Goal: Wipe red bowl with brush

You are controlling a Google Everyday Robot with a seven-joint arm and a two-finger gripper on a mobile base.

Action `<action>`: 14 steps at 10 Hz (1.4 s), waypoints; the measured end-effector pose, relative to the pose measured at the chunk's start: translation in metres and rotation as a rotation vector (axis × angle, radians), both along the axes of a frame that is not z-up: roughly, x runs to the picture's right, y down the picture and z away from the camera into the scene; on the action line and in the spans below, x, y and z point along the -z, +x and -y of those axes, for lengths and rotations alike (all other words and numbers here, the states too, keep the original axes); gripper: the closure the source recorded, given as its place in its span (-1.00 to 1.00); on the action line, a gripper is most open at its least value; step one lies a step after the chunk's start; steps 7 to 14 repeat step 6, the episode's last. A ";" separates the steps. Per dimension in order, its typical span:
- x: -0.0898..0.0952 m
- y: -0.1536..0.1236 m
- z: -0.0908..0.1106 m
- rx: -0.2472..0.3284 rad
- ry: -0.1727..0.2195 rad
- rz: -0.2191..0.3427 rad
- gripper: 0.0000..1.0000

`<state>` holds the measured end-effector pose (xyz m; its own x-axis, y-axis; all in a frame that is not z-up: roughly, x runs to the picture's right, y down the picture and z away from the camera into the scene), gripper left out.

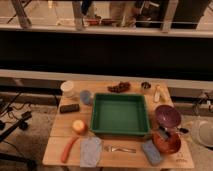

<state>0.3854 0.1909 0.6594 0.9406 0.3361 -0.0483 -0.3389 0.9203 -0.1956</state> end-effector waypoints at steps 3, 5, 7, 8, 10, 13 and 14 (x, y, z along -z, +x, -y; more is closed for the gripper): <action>0.000 0.000 0.000 0.000 0.000 0.000 -0.09; 0.000 0.000 0.000 0.000 0.000 0.000 -0.49; 0.000 0.000 0.000 0.000 0.000 0.000 -0.59; 0.000 0.000 0.000 0.000 0.000 0.000 -0.59; 0.000 0.000 0.000 0.000 0.000 0.000 -0.59; 0.000 0.000 0.000 0.000 0.000 0.000 -0.59; 0.000 0.000 0.000 0.000 0.000 0.000 -0.59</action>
